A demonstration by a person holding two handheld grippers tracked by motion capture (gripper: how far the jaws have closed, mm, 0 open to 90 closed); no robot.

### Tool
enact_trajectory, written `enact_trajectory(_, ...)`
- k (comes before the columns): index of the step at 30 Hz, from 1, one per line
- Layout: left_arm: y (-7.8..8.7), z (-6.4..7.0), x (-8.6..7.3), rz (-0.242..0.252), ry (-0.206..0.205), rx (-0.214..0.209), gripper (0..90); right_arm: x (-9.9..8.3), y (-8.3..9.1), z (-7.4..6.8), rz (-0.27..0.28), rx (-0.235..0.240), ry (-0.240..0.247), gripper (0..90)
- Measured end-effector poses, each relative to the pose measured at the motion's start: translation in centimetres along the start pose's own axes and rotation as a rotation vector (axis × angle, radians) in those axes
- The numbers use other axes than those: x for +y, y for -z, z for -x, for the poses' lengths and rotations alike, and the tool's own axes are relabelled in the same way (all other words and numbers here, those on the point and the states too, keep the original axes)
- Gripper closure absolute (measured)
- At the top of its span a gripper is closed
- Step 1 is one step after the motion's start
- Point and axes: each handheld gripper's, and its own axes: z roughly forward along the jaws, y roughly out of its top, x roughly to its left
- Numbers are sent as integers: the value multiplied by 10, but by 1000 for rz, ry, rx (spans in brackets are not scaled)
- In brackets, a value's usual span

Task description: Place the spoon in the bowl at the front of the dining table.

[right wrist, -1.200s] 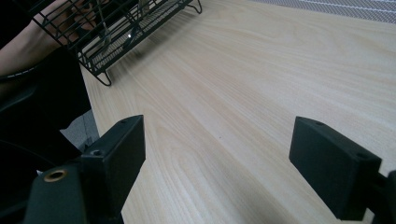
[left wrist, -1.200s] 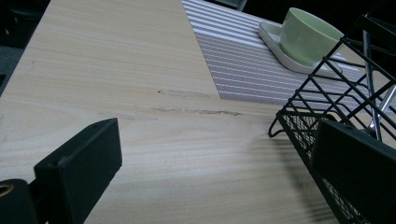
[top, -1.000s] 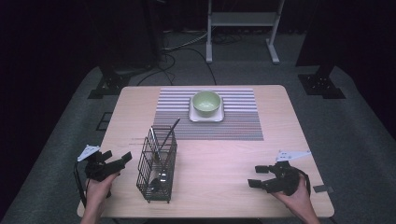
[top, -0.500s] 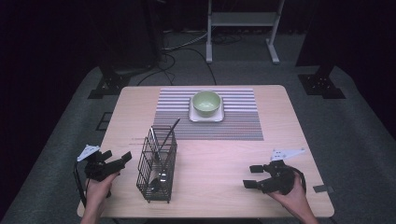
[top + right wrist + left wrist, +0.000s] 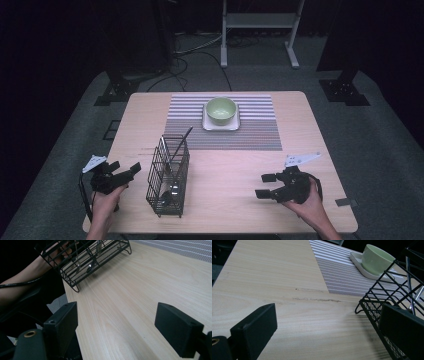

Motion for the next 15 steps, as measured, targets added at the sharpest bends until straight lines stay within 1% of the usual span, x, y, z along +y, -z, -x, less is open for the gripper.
enact_trajectory(4,0,0,0,1,1,0,10,5,-2,-2,-2,7,6,176)
enact_trajectory(5,0,0,0,1,0,0,10,8,-2,-4,-2,14,10,176)
enact_trajectory(11,0,1,0,-1,-2,1,10,17,-3,-8,-12,16,27,176)
enact_trajectory(15,0,1,0,-1,-1,0,10,21,-4,-10,-15,24,29,176)
